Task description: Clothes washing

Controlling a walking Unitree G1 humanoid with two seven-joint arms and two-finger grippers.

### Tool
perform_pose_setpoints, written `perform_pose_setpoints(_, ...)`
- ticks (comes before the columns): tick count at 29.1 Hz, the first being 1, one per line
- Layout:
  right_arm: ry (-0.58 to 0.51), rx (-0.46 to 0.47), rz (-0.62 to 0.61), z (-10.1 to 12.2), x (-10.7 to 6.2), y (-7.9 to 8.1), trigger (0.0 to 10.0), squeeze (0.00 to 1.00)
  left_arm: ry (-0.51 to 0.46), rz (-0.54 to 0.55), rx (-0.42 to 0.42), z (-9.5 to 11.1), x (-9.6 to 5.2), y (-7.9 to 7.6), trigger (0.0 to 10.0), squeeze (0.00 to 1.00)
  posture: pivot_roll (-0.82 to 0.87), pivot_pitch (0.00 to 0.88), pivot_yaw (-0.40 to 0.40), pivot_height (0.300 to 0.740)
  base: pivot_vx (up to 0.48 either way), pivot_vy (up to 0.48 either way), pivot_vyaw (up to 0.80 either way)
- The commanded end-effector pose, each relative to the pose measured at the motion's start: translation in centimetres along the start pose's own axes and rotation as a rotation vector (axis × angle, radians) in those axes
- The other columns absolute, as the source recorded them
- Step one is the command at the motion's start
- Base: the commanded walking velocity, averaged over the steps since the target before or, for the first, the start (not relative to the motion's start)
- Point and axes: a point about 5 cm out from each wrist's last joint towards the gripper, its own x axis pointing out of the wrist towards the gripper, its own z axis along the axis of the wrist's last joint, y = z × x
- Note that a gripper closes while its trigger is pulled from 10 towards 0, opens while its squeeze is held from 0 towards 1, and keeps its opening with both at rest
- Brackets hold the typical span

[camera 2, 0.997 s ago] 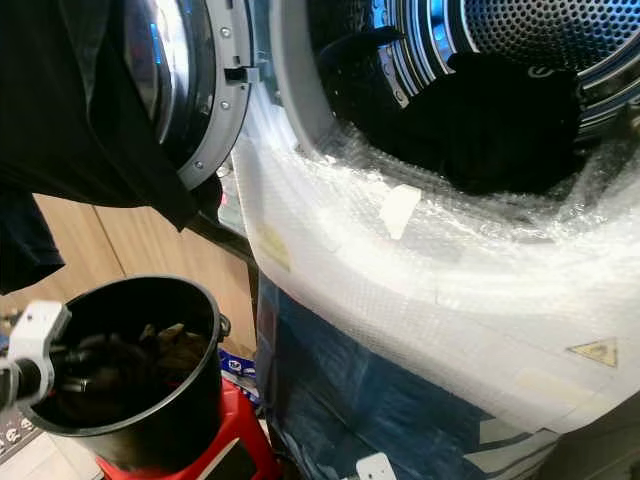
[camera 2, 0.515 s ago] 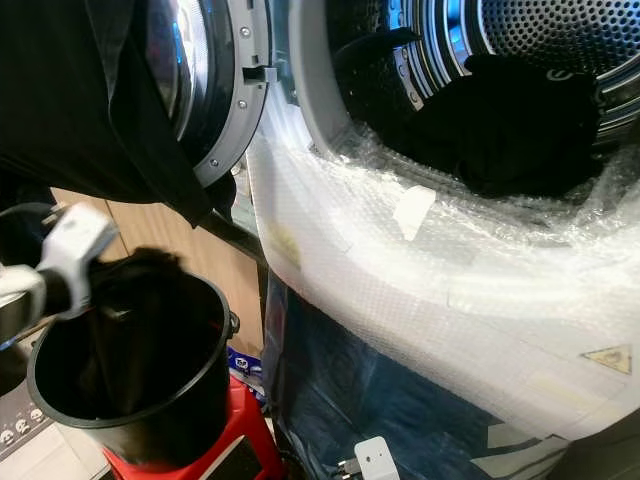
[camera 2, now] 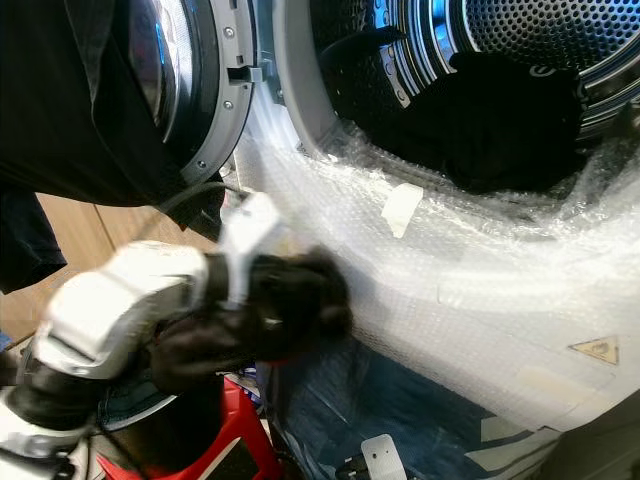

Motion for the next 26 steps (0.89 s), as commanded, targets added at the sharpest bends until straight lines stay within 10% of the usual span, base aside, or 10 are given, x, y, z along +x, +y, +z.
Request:
perform_pose_setpoints(1,-0.021,0.0,-0.005,0.6,0.0,-0.2,10.0,0.0,-0.035,-0.061,0.008,0.6,1.0,-0.9,0.0,0.0,0.33,0.0,-0.033,0.74,0.0,0.0,0.0)
perform_pose_setpoints(11,-0.025,0.037,-0.018,0.3,0.0,-0.3,10.0,0.0,0.023,-0.161,-0.153,-4.5,3.7,-4.7,0.0,0.0,0.32,0.0,-0.03,0.74,0.0,0.0,0.0)
perform_pose_setpoints(18,-0.111,-0.061,0.073,1.3,-0.3,-1.5,10.0,0.0,0.195,0.096,-0.271,-11.0,-1.5,-2.9,0.0,0.0,0.33,0.0,-0.045,0.74,0.0,0.0,0.0)
perform_pose_setpoints(26,-0.15,-0.258,0.193,1.8,-0.9,-3.3,10.0,0.0,0.212,0.159,-0.303,-12.1,-3.2,-2.5,0.0,0.0,0.32,0.006,-0.054,0.74,0.0,0.0,0.0)
